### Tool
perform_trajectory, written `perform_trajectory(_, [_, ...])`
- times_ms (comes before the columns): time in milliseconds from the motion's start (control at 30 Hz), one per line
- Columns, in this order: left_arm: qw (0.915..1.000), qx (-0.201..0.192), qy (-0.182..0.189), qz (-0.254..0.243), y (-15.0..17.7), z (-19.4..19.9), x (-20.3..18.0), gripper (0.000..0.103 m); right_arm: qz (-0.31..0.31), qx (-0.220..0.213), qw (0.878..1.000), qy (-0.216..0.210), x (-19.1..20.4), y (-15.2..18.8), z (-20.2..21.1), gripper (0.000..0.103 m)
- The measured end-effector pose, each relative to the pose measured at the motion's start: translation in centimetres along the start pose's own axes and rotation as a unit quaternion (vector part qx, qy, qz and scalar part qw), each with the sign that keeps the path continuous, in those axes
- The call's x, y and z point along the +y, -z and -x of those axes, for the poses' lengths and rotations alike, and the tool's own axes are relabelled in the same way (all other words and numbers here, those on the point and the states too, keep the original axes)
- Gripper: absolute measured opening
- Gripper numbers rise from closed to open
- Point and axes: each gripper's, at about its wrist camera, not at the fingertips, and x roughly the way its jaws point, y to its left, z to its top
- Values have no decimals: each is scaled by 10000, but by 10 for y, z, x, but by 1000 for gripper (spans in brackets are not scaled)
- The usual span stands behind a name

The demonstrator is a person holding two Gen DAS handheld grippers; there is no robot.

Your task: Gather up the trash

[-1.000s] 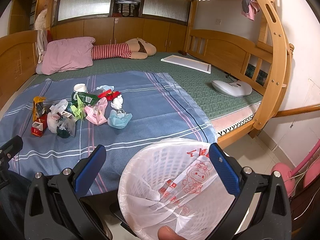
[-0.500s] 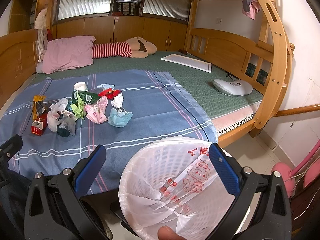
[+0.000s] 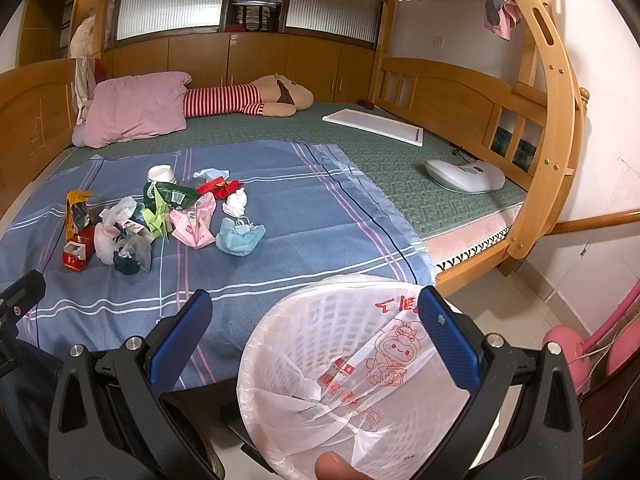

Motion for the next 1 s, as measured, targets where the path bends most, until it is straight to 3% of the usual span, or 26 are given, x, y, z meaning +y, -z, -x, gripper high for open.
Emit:
perform_trajectory(867, [9999,139,11,30,5,-11,3,100,28,55,10000,37,2,-5,-4,100])
perform_trajectory(1000, [9993,53,-297,201,-7,-25,17,100,-65,30,10000,-27,-2,-15,-11,100])
